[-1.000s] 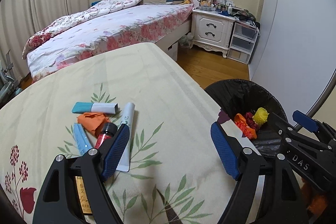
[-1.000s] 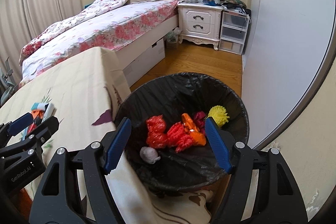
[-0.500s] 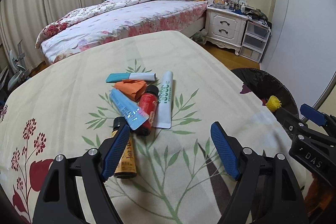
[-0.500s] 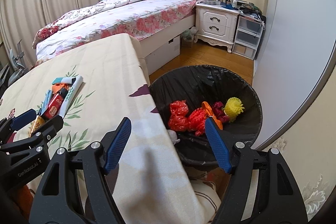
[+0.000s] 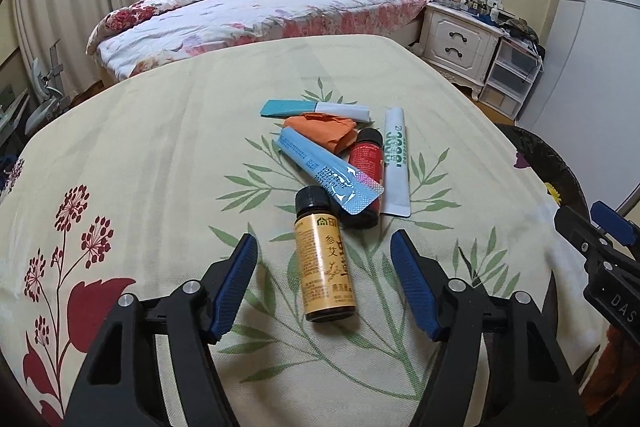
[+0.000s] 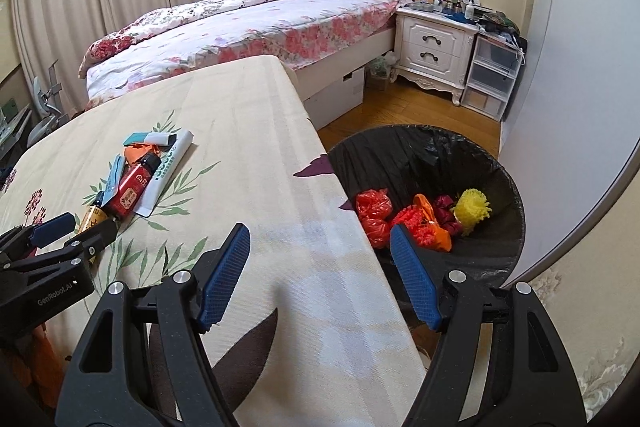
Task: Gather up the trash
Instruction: 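Grasp the amber bottle with the left tool, then grasp the blue toothbrush pack with the right tool while the left tool holds the bottle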
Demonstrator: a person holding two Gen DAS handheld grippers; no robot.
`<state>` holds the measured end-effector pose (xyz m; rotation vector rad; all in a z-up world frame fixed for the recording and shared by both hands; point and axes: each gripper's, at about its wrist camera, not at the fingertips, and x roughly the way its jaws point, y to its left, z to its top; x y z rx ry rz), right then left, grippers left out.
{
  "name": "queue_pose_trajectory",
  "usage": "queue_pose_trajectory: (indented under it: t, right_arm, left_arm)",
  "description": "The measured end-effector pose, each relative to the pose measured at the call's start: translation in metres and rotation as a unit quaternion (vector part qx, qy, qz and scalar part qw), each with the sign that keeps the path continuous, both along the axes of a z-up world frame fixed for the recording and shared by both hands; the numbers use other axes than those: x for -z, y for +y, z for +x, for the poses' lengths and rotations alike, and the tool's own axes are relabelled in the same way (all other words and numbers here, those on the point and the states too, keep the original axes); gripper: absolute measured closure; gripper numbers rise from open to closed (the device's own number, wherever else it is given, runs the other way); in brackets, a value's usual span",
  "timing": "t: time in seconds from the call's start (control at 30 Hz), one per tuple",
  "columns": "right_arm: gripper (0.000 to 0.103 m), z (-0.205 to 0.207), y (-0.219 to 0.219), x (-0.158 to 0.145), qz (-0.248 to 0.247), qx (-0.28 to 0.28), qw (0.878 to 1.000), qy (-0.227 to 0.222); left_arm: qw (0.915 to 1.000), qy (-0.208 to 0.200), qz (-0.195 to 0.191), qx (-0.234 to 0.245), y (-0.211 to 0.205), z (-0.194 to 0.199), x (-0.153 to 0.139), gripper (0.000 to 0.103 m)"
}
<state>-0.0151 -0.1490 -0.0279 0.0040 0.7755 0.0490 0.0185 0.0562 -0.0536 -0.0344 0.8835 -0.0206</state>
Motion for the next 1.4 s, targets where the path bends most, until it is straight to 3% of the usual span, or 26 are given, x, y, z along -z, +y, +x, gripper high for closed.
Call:
queue_pose_trajectory:
  t: [0.13, 0.3, 0.6, 0.87, 1.4]
  right_arm:
    - [0.032, 0.005, 0.007, 0.002, -0.002, -0.008, 1.0, 0.004]
    - [0.032, 0.009, 0.018, 0.003, -0.005, -0.019, 1.0, 0.006]
    - [0.032, 0.017, 0.045, -0.003, -0.009, -0.05, 0.999, 0.001]
    - [0.032, 0.026, 0.087, -0.012, -0.011, -0.095, 0.995, -0.006]
    - [0.034, 0.041, 0.159, -0.014, -0.032, -0.154, 0.988, -0.002]
  left_arm:
    - [0.9997, 0.01, -0.02, 0.002, 0.009, 0.0, 0.004, 0.056]
    - [0.9999, 0.005, -0.007, 0.006, 0.014, 0.0, 0.004, 0.077]
    - [0.9998, 0.003, -0.019, -0.009, 0.04, -0.001, 0.002, 0.078]
    - [0.9991, 0.005, -0.01, -0.041, 0.078, 0.003, 0.001, 0.078]
    - [0.9981, 0.003, 0.005, -0.062, 0.14, 0.007, 0.0, 0.078]
